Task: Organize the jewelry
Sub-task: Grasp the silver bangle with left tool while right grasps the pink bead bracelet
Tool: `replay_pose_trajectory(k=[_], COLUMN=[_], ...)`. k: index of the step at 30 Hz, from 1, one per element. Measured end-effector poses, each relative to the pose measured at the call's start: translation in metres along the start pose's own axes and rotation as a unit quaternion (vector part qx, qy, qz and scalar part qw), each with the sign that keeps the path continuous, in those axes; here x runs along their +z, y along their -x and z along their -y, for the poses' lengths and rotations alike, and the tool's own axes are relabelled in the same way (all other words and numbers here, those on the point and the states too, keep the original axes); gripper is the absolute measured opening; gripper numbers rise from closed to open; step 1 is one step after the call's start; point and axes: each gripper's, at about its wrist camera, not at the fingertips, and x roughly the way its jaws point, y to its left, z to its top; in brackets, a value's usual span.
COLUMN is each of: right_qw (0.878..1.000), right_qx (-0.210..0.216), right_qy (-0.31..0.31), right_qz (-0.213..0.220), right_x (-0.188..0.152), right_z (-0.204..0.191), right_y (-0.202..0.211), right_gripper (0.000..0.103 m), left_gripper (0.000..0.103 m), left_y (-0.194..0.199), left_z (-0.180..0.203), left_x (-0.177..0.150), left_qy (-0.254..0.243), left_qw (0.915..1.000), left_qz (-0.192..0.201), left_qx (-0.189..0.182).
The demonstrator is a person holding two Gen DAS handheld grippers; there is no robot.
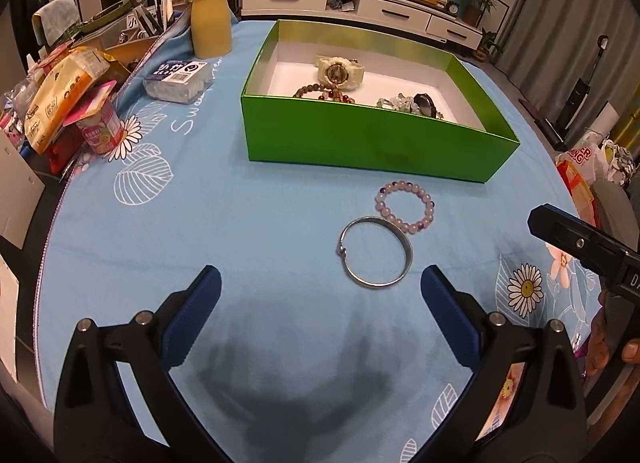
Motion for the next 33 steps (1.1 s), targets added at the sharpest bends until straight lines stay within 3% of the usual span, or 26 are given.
replay_pose_trajectory(k=[9, 12, 15, 17, 21, 24, 27, 29, 33], right_qw=[1.0, 1.0, 0.998, 0.997, 0.997, 0.997, 0.995, 0.994, 0.993], right_qx=[-0.019, -0.024, -0.028, -0.031, -0.029, -0.036, -0.052, -0.055, -0.062], right_qy=[0.005, 0.015, 0.038, 0.05, 0.053, 0.052, 0.076, 0.085, 0.097], right_qz=[-0.002, -0.013, -0.033, -0.041, -0.047, -0.042, -0.038, -0.039, -0.035], right_x=[0.003, 0.004, 0.005, 0.004, 0.002, 0.002, 0.0, -0.001, -0.002], right_z=[0.002, 0.001, -0.005, -0.007, -0.009, -0.009, -0.015, -0.017, -0.016], right_y=[-0.003, -0.007, -0.017, -0.025, -0.037, -0.045, -0.053, -0.057, -0.065], right_gripper=[0.085, 0.085, 0.085, 0.085, 0.084, 0.072, 0.061, 0.056, 0.046], left_gripper=[0.101, 0.101, 0.101, 0.101, 0.101, 0.101, 0.1, 0.096, 0.074], left_y=[0.006, 0.005, -0.003, -0.009, -0.017, -0.025, -0.029, -0.03, -0.036], left_z=[-0.009, -0.006, 0.0, -0.002, -0.009, -0.01, -0.002, 0.003, 0.006], left_x=[0.003, 0.006, 0.006, 0.003, -0.002, -0.005, -0.006, -0.006, -0.006], left_qy=[0.028, -0.002, -0.033, -0.032, -0.001, 0.015, -0.01, -0.027, -0.028], left_qw=[0.9972, 0.9974, 0.9977, 0.9983, 0.9993, 0.9994, 0.9999, 0.9996, 0.9996], left_qz=[0.018, 0.019, -0.017, -0.034, -0.026, -0.019, -0.001, 0.008, -0.002], left_qx=[-0.066, -0.07, -0.056, -0.037, -0.026, -0.026, 0.006, 0.01, -0.01])
